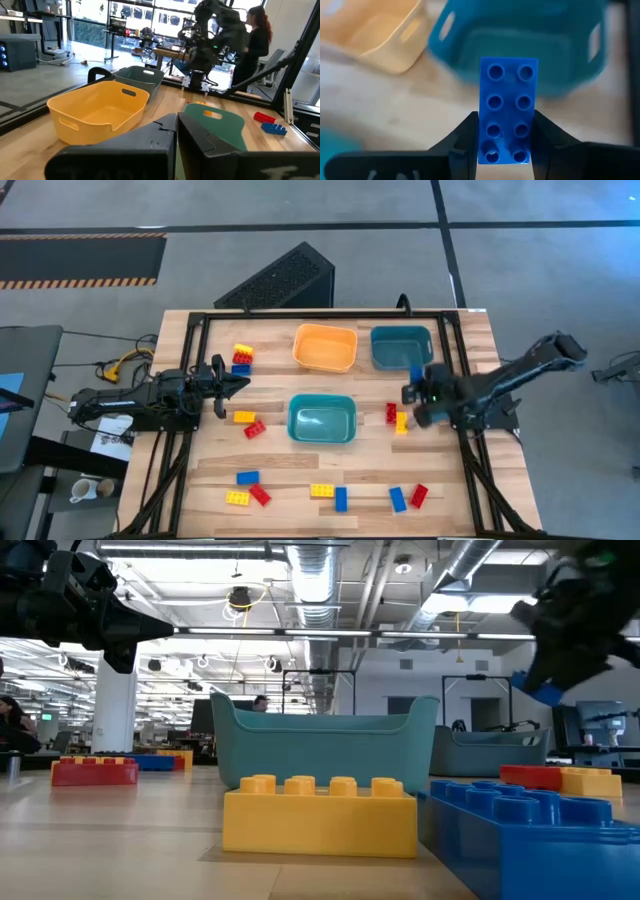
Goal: Sort & place blocks by color
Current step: Put the blue game piece into the blue bin
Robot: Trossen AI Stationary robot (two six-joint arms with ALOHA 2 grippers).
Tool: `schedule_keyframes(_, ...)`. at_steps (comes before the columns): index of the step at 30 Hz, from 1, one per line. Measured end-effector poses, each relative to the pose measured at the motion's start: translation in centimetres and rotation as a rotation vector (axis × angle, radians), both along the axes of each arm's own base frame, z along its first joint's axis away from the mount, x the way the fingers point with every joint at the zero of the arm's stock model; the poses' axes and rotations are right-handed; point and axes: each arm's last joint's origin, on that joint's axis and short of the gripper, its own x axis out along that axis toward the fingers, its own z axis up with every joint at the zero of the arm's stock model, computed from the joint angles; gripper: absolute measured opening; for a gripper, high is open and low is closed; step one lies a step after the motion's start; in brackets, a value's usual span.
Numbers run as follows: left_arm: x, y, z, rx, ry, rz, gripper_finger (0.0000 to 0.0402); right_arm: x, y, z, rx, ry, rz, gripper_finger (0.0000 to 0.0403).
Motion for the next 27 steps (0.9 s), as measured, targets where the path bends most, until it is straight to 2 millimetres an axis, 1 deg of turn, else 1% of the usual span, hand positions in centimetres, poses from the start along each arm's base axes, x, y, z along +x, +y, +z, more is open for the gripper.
schedule_keyframes(4,0.0,0.0,0.0,0.0,0.0,0.0,0.0,0.8,-3.3,1.1,-0.053,0.039,0.026,0.0123)
schedule_keyframes(7,0.0,0.0,0.0,0.0,0.0,0.0,0.0,1.8,-5.8,2.5,-0.071,-0.023,0.12,0.0123)
schedule_keyframes(10,0.0,0.0,0.0,0.0,0.0,0.0,0.0,2.4,-8.2,3.5,-0.087,-0.094,0.211,0.0123)
schedule_keyframes(12,0.0,0.0,0.0,0.0,0.001,0.0,0.0,2.2,-9.7,3.4,-0.068,-0.086,0.228,0.0123)
schedule_keyframes(14,0.0,0.0,0.0,0.0,0.0,0.0,0.0,2.0,-10.9,2.6,-0.044,-0.061,0.214,0.0123)
schedule_keyframes(18,0.0,0.0,0.0,0.0,0.0,0.0,0.0,1.5,-12.0,-0.2,0.011,-0.035,0.195,0.0123)
schedule_keyframes(22,0.0,0.0,0.0,0.0,0.001,0.0,0.0,1.4,-12.3,-1.6,0.019,-0.061,0.197,0.0123)
schedule_keyframes(24,0.0,0.0,0.0,0.0,0.0,0.0,0.0,1.2,-12.4,-1.9,0.019,-0.062,0.189,0.0125)
schedule_keyframes(25,0.0,0.0,0.0,0.0,0.0,0.0,0.0,1.2,-12.5,-2.0,0.017,-0.065,0.188,0.0137)
schedule_keyframes(27,0.0,0.0,0.0,0.0,0.0,0.0,0.0,1.1,-12.5,-2.0,0.02,-0.061,0.18,0.0179)
